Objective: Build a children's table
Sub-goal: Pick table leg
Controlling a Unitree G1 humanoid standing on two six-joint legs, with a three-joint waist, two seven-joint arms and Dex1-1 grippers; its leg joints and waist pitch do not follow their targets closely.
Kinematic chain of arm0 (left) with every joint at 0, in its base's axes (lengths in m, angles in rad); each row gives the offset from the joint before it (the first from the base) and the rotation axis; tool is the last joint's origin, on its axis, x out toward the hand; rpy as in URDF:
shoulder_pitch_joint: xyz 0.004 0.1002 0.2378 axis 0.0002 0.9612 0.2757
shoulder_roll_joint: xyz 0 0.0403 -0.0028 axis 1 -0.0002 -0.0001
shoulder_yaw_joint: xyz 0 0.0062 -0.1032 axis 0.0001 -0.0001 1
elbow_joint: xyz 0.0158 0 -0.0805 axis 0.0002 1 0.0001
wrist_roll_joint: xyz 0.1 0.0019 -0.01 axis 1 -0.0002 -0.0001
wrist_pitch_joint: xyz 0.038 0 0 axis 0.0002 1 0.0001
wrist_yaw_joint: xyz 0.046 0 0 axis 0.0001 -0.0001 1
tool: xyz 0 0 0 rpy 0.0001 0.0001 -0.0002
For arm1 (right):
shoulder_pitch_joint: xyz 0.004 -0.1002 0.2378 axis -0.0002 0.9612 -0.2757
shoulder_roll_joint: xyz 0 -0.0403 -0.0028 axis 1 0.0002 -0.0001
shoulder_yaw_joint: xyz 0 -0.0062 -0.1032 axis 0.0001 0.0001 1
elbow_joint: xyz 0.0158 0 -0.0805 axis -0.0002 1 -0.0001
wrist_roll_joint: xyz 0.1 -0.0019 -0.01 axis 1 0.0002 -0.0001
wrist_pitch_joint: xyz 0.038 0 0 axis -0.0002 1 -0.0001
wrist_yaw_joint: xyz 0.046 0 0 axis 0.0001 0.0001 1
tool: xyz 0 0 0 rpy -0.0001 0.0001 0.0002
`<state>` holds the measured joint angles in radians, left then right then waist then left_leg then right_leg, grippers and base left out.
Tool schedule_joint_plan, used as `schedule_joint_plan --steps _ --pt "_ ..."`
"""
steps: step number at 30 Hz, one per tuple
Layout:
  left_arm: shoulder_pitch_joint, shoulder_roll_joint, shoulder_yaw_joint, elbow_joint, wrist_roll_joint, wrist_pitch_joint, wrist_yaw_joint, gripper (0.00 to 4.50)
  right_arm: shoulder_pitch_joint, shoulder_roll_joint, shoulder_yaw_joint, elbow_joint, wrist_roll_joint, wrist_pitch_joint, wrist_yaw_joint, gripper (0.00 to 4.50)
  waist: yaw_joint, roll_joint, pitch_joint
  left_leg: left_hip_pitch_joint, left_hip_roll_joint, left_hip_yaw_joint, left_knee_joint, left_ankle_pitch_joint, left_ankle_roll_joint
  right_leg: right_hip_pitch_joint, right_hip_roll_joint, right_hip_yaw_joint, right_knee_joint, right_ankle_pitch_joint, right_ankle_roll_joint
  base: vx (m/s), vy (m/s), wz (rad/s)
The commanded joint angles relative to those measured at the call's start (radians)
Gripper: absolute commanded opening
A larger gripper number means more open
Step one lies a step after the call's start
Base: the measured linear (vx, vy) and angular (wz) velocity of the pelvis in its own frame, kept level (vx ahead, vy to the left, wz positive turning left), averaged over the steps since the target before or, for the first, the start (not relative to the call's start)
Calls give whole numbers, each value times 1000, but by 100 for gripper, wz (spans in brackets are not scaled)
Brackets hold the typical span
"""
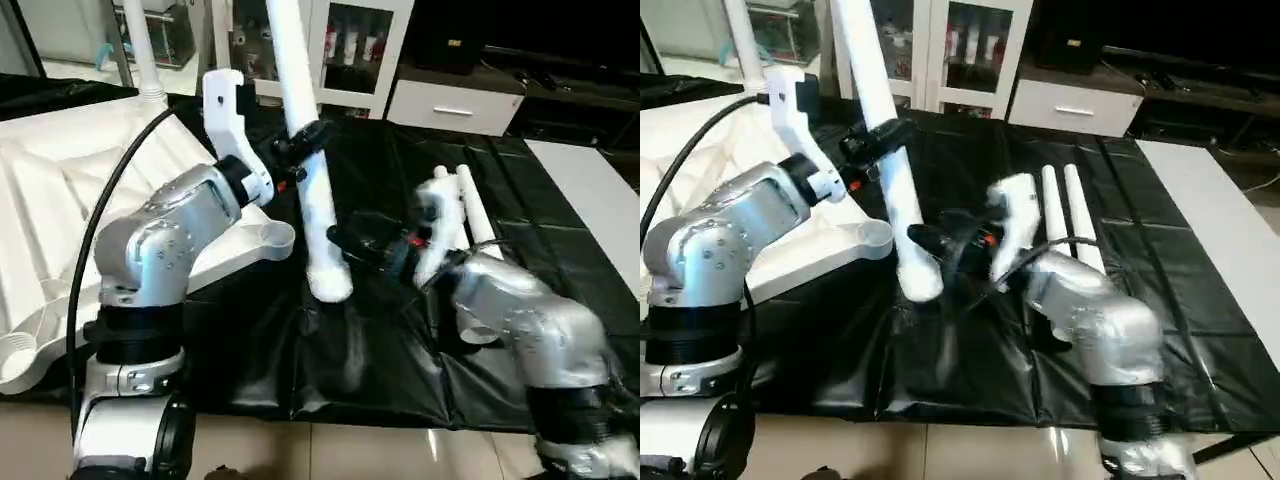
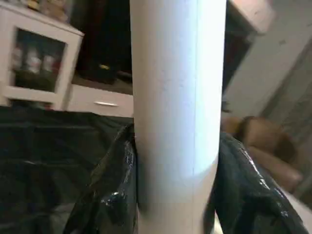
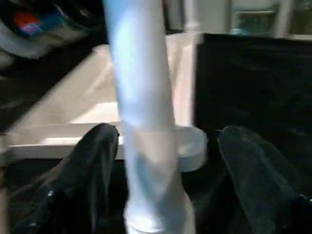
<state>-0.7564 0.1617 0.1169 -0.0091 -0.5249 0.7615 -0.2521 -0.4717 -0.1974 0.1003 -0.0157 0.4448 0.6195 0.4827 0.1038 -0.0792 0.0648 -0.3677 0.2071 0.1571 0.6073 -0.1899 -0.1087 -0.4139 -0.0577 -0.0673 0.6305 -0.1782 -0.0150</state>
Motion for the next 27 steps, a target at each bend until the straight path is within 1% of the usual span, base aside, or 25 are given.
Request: schedule_joint_plan --steps 1,2,3,4,7,8,9,10,11,12,13,14,15,17,18,19,21,22,23,24,27 --pt "-28 -20 -26 7 48 -38 43 177 -32 21 29 43 -79 -60 -66 366 -7 16 -74 4 17 1 -73 -115 -65 62 -72 49 -72 -173 -117 0 0 0" --pt "-31 -26 -27 11 57 -45 54 177 -41 34 33 55 -89 -67 -82 366 -9 17 -74 5 17 1 -74 -118 -63 62 -71 49 -74 -170 -115 0 0 0" --pt "-38 -29 -38 21 84 -66 74 177 -54 53 38 76 -110 -82 -114 366 -12 9 -75 6 17 2 -73 -115 -59 63 -68 49 -71 -154 -112 0 0 0" --pt "-38 -29 -38 21 84 -66 74 177 -54 53 38 76 -110 -82 -114 366 -14 15 -74 6 16 2 -74 -115 -58 61 -68 50 -70 -148 -113 0 0 0" --pt "-52 -41 -45 39 115 -93 111 177 -79 90 53 122 -147 -122 -160 366 -16 14 -76 6 17 2 -73 -100 -56 62 -69 50 -64 -108 -120 0 0 0" --pt "-59 -46 -48 47 127 -105 125 177 -93 102 70 148 -169 -139 -176 366 -18 13 -76 4 15 2 -72 -96 -55 63 -68 50 -65 -105 -120 0 0 0" --pt "-59 -46 -48 47 127 -105 125 177 -93 102 70 148 -169 -139 -176 366 -18 14 -76 5 14 3 -71 -95 -54 63 -68 50 -64 -100 -121 0 0 0" --pt "-65 -54 -49 54 141 -118 145 177 -108 112 88 182 -204 -163 -204 366 -18 14 -75 5 17 3 -71 -96 -56 63 -70 51 -63 -95 -123 0 0 0" --pt "-69 -60 -51 57 150 -126 154 177 -121 125 89 210 -222 -178 -229 366 -19 14 -75 5 15 4 -71 -97 -56 62 -68 50 -64 -96 -123 0 0 0" --pt "-72 -65 -53 60 160 -134 162 177 -134 138 90 240 -241 -192 -256 366 -21 14 -77 6 16 4 -71 -95 -56 60 -69 51 -62 -94 -127 0 0 0" --pt "-77 -77 -53 64 176 -148 183 177 -156 159 88 289 -269 -212 -303 366 -22 15 -74 7 15 5 -72 -101 -56 59 -68 51 -64 -103 -127 0 0 0" --pt "-81 -88 -56 67 189 -158 196 177 -181 180 86 342 -290 -231 -337 366 -22 16 -75 8 15 5 -71 -107 -61 59 -69 51 -64 -109 -126 0 0 0" --pt "-83 -97 -56 69 199 -166 209 177 -199 197 81 382 -299 -240 -358 366 -24 10 -77 6 15 5 -71 -100 -62 61 -68 51 -61 -101 -126 0 0 0" --pt "-84 -102 -57 70 204 -171 217 177 -209 205 79 403 -302 -244 -366 366 -24 13 -75 7 15 5 -71 -106 -61 59 -68 51 -62 -100 -124 0 0 0" --pt "-83 -106 -57 69 207 -177 221 176 -216 217 80 418 -294 -248 -351 366 -23 9 -76 7 14 6 -70 -100 -60 62 -68 51 -60 -91 -121 0 0 0" --pt "-83 -108 -58 70 209 -179 221 175 -218 222 79 425 -291 -253 -341 366 -20 13 -77 9 16 6 -70 -93 -52 60 -69 52 -58 -63 -122 0 0 0" --pt "-81 -108 -59 66 210 -179 215 175 -217 230 83 436 -287 -267 -315 366 -19 11 -78 7 15 6 -70 -79 -45 62 -68 52 -54 -33 -128 0 0 0" --pt "-80 -107 -61 64 210 -179 211 175 -215 232 84 434 -282 -271 -301 366 -18 12 -78 8 15 6 -70 -79 -44 62 -68 51 -54 -30 -131 0 0 0" --pt "-80 -107 -61 64 213 -181 209 175 -215 234 84 437 -281 -276 -294 366 -18 10 -77 6 15 8 -70 -84 -39 63 -69 52 -56 -34 -138 0 0 0" --pt "-79 -108 -61 64 215 -182 208 175 -215 236 83 440 -281 -281 -291 366 -17 10 -78 7 16 8 -70 -84 -38 62 -70 52 -55 -35 -139 0 0 0" --pt "-78 -109 -57 73 235 -197 207 175 -223 236 76 454 -299 -324 -297 366 -17 10 -77 7 17 7 -71 -99 -40 62 -72 51 -58 -67 -133 0 0 0"
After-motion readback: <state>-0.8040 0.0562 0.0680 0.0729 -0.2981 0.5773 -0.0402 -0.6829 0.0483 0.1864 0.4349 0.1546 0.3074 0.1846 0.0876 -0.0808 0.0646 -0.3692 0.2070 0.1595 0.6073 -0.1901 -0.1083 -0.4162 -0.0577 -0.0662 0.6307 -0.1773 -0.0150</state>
